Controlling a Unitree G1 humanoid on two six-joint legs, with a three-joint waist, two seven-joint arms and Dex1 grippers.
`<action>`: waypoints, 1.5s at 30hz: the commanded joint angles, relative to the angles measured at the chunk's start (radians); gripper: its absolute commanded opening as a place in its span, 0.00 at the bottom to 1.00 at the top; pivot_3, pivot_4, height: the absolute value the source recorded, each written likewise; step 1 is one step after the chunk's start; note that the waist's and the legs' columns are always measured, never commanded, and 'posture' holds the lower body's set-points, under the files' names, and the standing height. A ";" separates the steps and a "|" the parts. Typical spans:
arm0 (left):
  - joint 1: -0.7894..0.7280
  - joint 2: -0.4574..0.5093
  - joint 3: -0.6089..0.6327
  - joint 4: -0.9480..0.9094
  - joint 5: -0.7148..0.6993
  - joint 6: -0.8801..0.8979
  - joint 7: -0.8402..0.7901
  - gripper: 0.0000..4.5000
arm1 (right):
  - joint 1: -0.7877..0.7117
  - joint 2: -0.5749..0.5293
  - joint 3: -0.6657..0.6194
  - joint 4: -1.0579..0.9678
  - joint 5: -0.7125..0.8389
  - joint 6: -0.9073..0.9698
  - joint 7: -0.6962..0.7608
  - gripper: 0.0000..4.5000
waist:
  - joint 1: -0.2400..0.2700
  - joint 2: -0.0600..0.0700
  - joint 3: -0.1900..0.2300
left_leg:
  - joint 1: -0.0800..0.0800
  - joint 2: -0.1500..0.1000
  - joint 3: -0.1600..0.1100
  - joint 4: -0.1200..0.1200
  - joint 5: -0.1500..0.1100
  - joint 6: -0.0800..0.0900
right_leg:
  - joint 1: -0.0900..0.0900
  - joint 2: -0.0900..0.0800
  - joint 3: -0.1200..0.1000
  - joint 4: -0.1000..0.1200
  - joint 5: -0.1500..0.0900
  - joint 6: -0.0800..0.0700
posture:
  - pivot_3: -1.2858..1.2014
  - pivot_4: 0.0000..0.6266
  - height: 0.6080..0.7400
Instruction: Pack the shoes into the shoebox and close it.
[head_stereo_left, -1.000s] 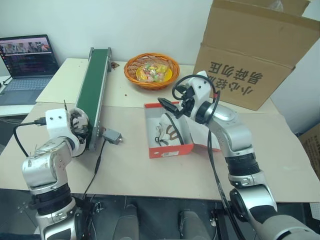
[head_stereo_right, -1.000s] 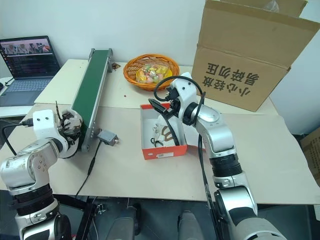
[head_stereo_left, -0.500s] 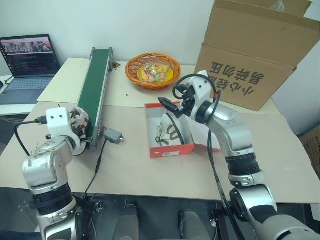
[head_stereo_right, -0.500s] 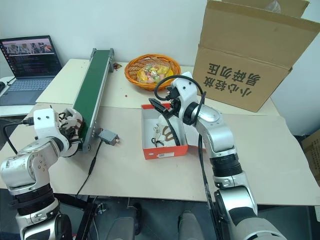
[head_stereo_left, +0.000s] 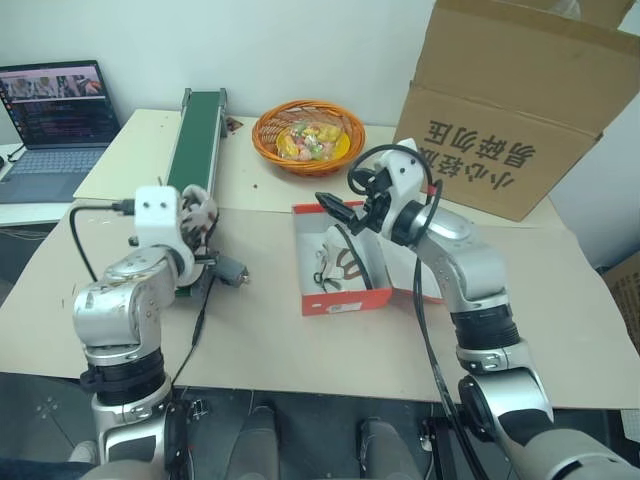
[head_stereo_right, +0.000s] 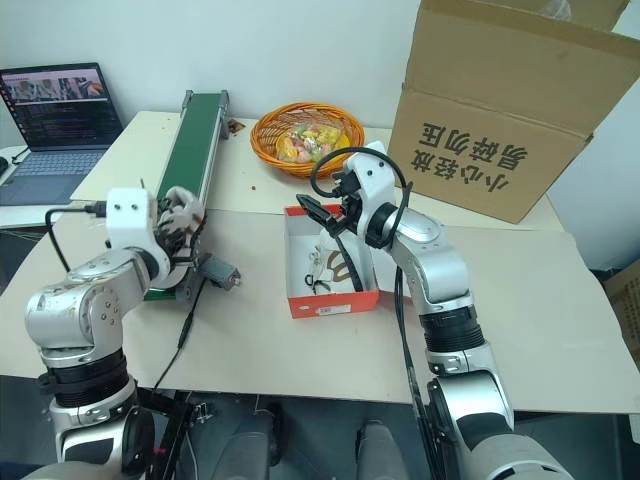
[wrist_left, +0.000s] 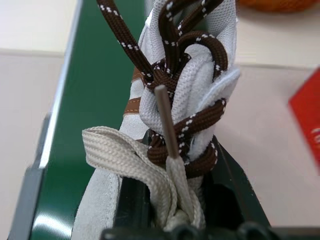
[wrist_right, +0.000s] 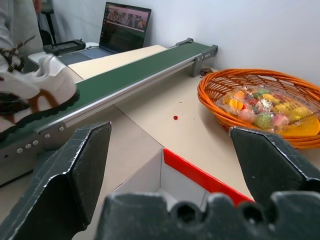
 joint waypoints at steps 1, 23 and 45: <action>-0.034 -0.079 -0.045 -0.083 -0.065 -0.180 -0.061 0.05 | -0.102 0.065 -0.125 -0.022 0.225 0.236 -0.011 1.00 | -0.002 0.000 0.000 | 0.000 0.000 0.000 0.000 0.000 0.000 | 0.000 0.000 0.000 0.000 0.000 0.000 | 0.52 0.24 0.86; -0.006 -0.132 -0.120 0.007 -0.097 -0.330 -0.089 0.05 | -0.418 0.168 -0.410 0.579 0.417 0.529 -0.122 1.00 | -0.016 0.000 0.000 | -0.001 0.000 -0.002 0.002 0.000 0.001 | 0.001 0.002 0.000 0.000 0.002 0.002 | 0.52 0.24 0.86; -0.101 -0.338 -0.155 0.152 -0.228 -0.407 -0.134 0.05 | -0.456 0.321 -0.389 0.615 0.382 0.367 -0.173 1.00 | -0.019 0.000 0.001 | -0.002 0.000 -0.004 0.004 0.000 0.001 | 0.003 0.002 0.000 -0.001 0.003 0.004 | 0.52 0.24 0.86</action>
